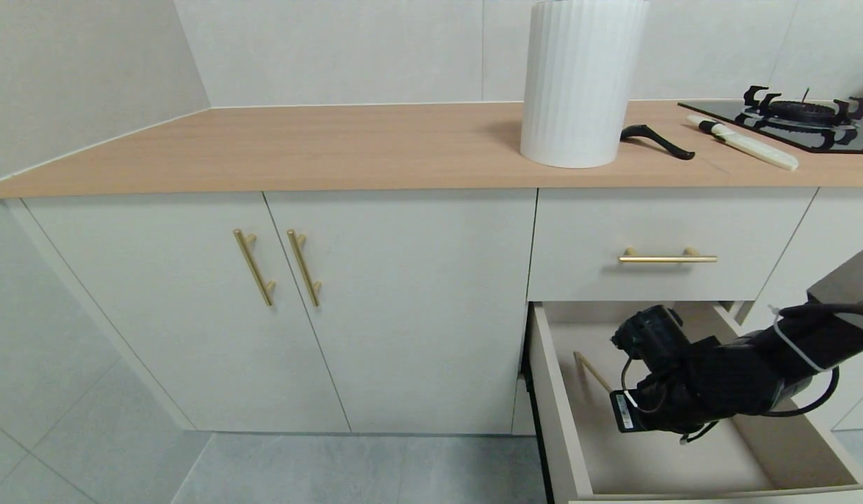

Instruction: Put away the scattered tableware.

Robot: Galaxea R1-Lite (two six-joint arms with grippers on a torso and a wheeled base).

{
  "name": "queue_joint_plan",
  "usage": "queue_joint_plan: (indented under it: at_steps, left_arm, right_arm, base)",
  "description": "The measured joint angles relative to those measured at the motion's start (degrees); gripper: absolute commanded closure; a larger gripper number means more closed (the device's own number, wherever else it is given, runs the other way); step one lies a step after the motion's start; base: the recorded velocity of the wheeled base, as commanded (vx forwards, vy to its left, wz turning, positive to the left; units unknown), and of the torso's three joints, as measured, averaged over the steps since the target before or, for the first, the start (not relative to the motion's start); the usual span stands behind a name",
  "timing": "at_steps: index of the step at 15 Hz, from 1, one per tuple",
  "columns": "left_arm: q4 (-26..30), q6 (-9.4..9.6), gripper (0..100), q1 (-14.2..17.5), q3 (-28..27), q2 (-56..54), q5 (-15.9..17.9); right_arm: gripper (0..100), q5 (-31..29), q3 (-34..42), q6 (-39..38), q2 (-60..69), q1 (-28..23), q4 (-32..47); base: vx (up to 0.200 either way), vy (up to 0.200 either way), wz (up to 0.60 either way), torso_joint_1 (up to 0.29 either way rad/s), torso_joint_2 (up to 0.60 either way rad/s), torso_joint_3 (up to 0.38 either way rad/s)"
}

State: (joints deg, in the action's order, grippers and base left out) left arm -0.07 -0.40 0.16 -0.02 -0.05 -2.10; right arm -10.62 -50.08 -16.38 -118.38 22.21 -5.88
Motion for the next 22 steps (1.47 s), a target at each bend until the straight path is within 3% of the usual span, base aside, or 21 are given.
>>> queue_joint_plan:
  at_steps: [4, 8, 9, 18, 20, 22]
  left_arm:
    - [0.0, 0.0, 0, 0.05, 0.02, 0.0, 0.0]
    - [0.0, 0.02, 0, 0.0, 0.02, 0.0, 0.0]
    - [0.0, 0.02, 0, 0.02, 0.02, 0.0, 0.0]
    - [0.0, 0.02, 0, 0.02, 0.0, 0.0, 0.0]
    - [0.0, 0.02, 0, 0.0, 0.0, 0.0, 0.0]
    - [0.0, 0.0, 0, 0.05, 0.02, 0.0, 0.0]
  right_arm:
    - [100, -0.41, 1.62, 0.18, -5.35, -0.55, -9.74]
    - [100, -0.79, 2.36, 0.18, -7.74, -0.69, -12.13]
    - [0, -1.17, 2.4, 0.13, -8.05, -0.66, -12.57]
    - [0, 0.5, 2.86, 0.02, -6.21, -0.85, -12.26]
    - [0, 4.05, 3.15, 0.13, -2.12, -1.82, -9.14]
    - [0, 5.86, 1.9, 0.24, 4.28, -3.41, -1.23]
  base:
    - [0.0, 0.0, 0.0, 0.0, 0.0, 0.0]
    - [0.0, 0.0, 0.0, 0.0, 0.0, 0.0]
    - [0.0, 0.0, 0.0, 0.0, 0.0, 0.0]
    - [0.0, 0.0, 0.0, 0.0, 0.0, 0.0]
    - [0.0, 0.0, 0.0, 0.0, 0.0, 0.0]
    - [0.0, 0.0, 0.0, 0.0, 0.0, 0.0]
